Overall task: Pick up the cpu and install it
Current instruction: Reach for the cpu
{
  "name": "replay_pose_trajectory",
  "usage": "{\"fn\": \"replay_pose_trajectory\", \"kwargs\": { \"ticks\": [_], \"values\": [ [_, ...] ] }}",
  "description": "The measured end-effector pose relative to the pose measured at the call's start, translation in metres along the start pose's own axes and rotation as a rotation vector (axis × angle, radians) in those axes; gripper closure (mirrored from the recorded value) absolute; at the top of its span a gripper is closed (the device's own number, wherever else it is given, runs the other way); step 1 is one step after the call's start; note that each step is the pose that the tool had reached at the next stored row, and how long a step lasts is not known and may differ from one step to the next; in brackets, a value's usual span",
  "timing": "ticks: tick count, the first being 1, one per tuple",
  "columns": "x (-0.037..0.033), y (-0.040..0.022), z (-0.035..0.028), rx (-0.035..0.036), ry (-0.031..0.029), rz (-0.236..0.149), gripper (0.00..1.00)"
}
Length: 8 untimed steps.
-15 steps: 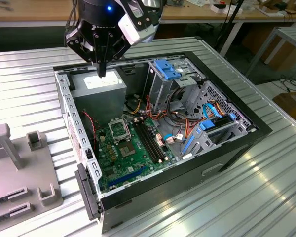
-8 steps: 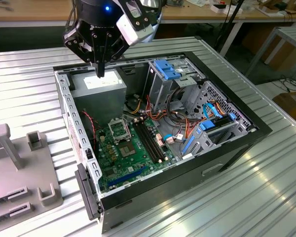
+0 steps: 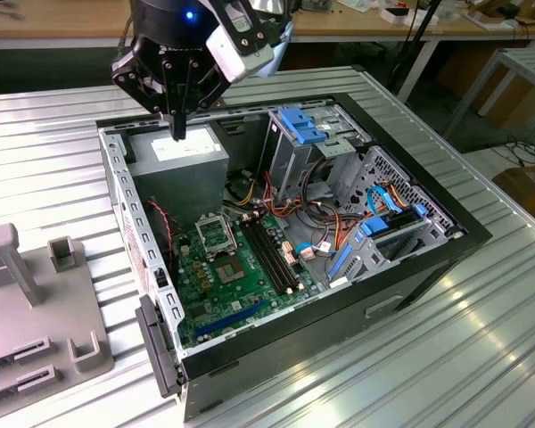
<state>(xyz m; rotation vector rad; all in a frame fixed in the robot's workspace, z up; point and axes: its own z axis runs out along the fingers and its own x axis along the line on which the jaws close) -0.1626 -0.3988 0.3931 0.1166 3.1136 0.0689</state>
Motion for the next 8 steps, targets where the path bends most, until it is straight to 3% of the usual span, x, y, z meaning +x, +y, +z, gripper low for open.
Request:
{"fn": "replay_pose_trajectory", "kwargs": {
  "ticks": [8],
  "values": [
    [0.0031, -0.0003, -0.0001, 0.0000, 0.0000, 0.000, 0.89]
  ]
}}
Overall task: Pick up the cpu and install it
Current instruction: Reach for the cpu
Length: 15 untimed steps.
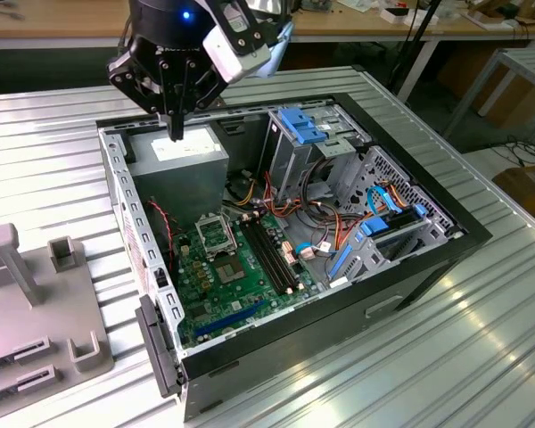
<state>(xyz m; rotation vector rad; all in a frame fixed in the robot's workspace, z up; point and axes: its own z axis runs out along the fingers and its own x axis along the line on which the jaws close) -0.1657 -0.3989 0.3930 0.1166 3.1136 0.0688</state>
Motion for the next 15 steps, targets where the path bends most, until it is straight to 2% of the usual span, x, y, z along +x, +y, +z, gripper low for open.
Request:
{"fn": "replay_pose_trajectory", "kwargs": {
  "ticks": [9, 15],
  "values": [
    [0.0040, -0.0003, 0.0000, -0.0001, -0.0001, 0.000, 0.89],
    [0.0103, -0.0008, -0.0002, 0.0001, 0.0000, 0.000, 0.89]
  ]
}}
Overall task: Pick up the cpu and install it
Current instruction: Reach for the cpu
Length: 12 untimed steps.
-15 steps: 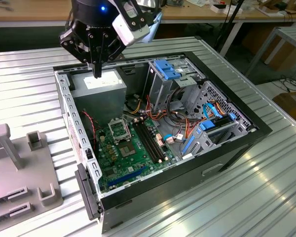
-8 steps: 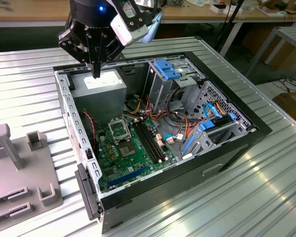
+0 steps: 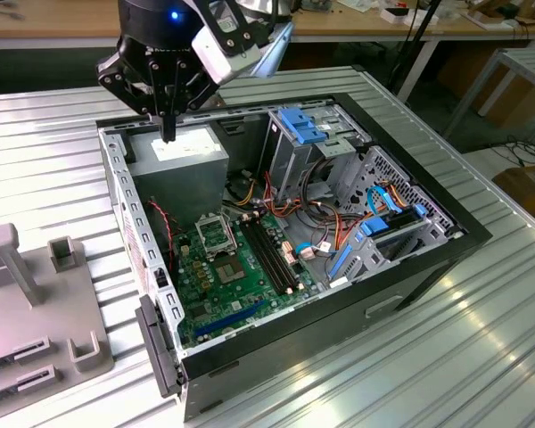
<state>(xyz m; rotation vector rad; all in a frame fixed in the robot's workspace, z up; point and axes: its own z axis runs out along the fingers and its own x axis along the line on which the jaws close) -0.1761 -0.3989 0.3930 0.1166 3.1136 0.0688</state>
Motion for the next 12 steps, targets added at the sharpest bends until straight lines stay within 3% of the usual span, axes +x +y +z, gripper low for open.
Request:
{"fn": "replay_pose_trajectory", "kwargs": {
  "ticks": [12],
  "values": [
    [0.0121, -0.0009, -0.0002, -0.0001, 0.0000, 0.000, 0.89]
  ]
}}
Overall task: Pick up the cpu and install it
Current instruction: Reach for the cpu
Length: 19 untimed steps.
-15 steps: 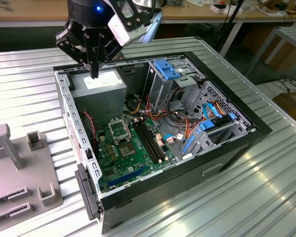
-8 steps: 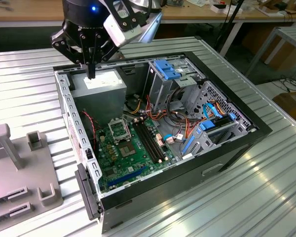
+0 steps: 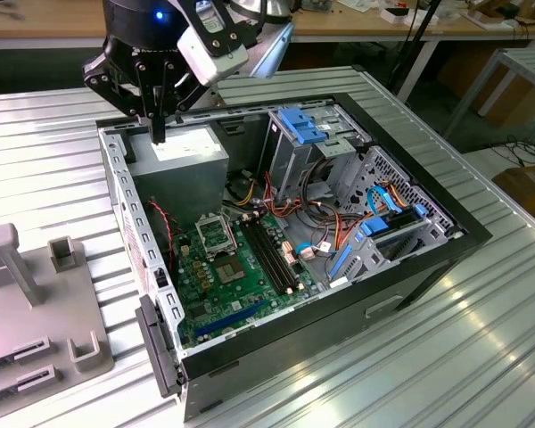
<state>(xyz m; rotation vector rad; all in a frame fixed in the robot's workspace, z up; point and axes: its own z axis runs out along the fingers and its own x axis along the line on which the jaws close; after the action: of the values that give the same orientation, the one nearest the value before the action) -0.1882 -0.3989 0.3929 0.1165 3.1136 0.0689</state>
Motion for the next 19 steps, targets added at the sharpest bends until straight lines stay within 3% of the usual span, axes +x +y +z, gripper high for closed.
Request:
{"fn": "replay_pose_trajectory", "kwargs": {
  "ticks": [19],
  "values": [
    [0.0187, -0.0014, -0.0004, 0.0000, 0.0001, 0.000, 0.89]
  ]
}}
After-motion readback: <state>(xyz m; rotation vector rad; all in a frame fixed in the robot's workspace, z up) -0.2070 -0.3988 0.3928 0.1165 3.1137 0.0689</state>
